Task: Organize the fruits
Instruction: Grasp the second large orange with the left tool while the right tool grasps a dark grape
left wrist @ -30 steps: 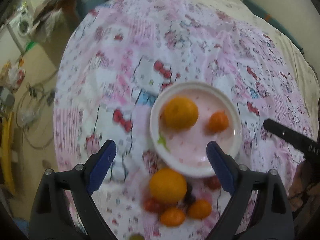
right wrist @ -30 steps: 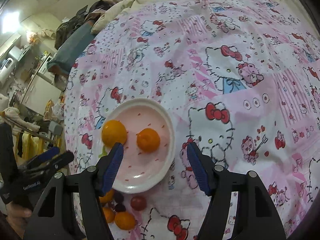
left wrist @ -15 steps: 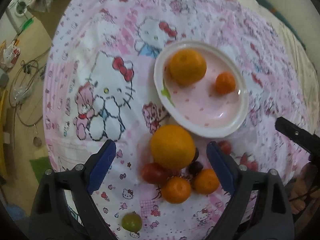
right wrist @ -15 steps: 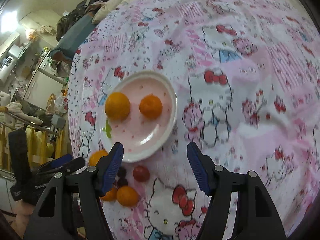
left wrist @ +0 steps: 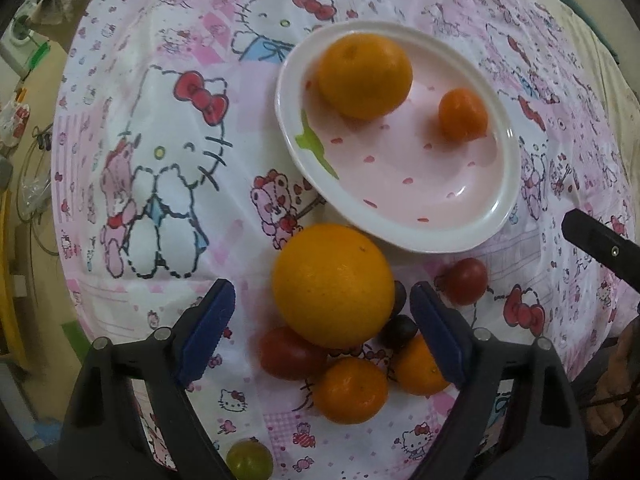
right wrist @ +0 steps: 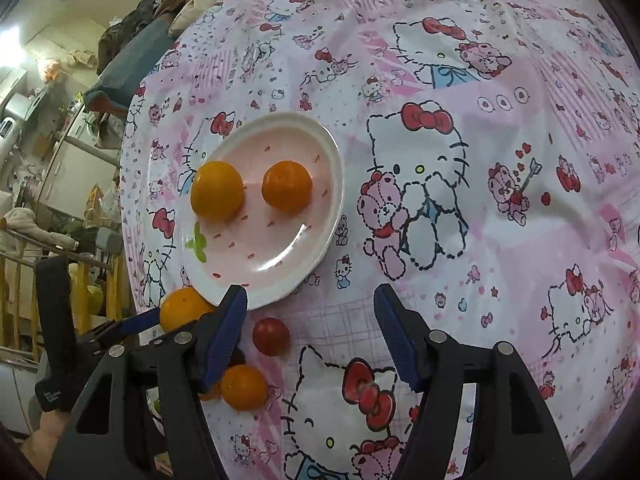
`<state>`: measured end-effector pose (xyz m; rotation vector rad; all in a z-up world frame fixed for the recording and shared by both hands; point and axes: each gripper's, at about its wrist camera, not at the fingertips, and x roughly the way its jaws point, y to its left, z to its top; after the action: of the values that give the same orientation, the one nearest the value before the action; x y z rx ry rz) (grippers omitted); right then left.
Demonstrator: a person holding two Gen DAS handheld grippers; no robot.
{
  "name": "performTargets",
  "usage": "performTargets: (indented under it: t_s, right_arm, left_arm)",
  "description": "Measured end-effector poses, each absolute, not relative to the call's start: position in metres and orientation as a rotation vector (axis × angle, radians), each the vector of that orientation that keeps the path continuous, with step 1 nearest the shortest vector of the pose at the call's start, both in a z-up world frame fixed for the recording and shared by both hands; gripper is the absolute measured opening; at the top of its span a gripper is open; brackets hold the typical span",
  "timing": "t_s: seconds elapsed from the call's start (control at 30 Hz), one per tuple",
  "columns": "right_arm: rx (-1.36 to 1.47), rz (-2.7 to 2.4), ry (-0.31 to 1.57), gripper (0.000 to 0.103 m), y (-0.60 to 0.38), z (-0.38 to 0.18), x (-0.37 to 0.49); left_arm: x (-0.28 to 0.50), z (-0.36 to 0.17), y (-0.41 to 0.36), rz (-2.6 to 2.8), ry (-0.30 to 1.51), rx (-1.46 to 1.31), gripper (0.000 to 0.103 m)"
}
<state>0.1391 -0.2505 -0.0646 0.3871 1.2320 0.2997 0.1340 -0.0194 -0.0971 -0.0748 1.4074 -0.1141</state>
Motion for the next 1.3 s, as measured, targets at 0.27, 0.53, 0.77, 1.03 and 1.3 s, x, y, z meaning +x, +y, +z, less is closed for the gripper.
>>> performTargets:
  t_s: [0.27, 0.53, 0.77, 1.03, 1.3]
  right_arm:
    - [0.376, 0.313, 1.24, 0.069, -0.246, -0.067, 0.141]
    - [0.408, 0.386, 1.258, 0.069, -0.236, -0.066, 0.138]
    - [0.43, 0.555, 1.354, 0.055, -0.194, -0.078, 0.132]
    - [0.238, 0.562, 1.431, 0.036, -0.127, -0.103, 0.135]
    - [0.011, 0.492, 1.393, 0.023, -0.109, -0.118, 0.133]
  left_arm:
    - [0.135, -0.103, -0.027, -0.143, 1.431, -0.075, 0.056]
    - [0.132, -0.084, -0.017, -0.147, 1.411, -0.114, 0.053]
    - [0.125, -0.057, 0.024, -0.072, 1.346, -0.212, 0.053]
    - [0.116, -0.05, 0.058, -0.031, 1.3, -0.272, 0.053]
    - [0.11, -0.05, 0.081, -0.021, 1.284, -0.341, 0.053]
